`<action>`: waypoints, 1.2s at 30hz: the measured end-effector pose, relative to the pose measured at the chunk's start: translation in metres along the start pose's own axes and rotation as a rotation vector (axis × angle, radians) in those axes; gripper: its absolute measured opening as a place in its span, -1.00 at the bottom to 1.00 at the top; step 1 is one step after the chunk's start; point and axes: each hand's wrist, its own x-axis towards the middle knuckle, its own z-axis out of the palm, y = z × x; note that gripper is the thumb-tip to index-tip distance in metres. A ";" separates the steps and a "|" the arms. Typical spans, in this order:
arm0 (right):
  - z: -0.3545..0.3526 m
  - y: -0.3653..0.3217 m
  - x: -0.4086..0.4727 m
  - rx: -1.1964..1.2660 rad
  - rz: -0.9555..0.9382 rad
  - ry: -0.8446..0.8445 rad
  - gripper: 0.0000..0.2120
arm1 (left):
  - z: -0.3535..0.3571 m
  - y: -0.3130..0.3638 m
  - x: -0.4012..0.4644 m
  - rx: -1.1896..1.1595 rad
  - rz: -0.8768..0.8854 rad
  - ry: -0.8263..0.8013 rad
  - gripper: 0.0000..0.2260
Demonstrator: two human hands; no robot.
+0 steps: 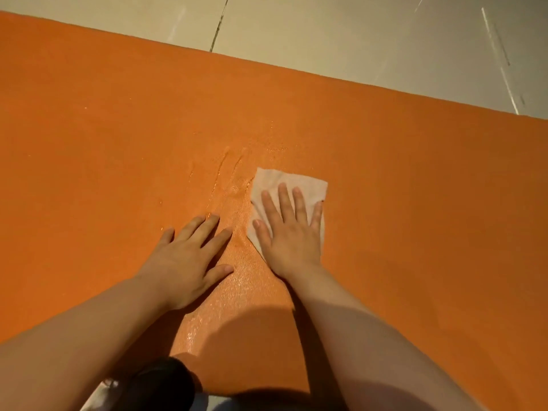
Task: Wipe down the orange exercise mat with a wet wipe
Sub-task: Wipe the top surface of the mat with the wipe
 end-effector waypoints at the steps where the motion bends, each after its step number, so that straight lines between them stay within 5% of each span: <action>1: -0.001 0.008 -0.005 -0.010 -0.022 -0.004 -0.41 | 0.003 0.003 -0.005 0.007 -0.002 0.004 -0.03; 4: -0.006 0.052 -0.027 0.028 0.095 0.007 -0.39 | 0.020 0.001 -0.026 -0.001 0.024 0.020 -0.06; 9: -0.009 0.125 -0.090 0.063 0.545 0.033 -0.39 | 0.050 -0.014 -0.059 0.134 0.032 0.135 -0.39; 14: 0.001 0.108 -0.107 0.140 0.676 0.076 -0.40 | 0.065 -0.013 -0.074 0.096 0.029 0.202 -0.42; 17: 0.008 0.064 -0.099 0.099 0.584 0.066 -0.41 | 0.070 -0.012 -0.080 0.046 0.040 0.201 -0.31; 21: 0.025 -0.011 -0.105 0.064 0.236 0.024 -0.41 | 0.073 -0.017 -0.088 -0.016 0.066 0.185 -0.11; 27: 0.044 -0.025 -0.150 -0.020 -0.072 0.057 -0.45 | 0.081 -0.016 -0.110 0.045 0.059 0.086 -0.27; 33: 0.035 0.056 -0.192 0.015 0.541 0.043 -0.30 | 0.098 -0.031 -0.116 0.021 0.091 0.126 -0.35; 36: 0.037 0.030 -0.194 0.110 0.614 0.039 -0.30 | 0.095 -0.033 -0.117 0.016 0.107 0.143 -0.38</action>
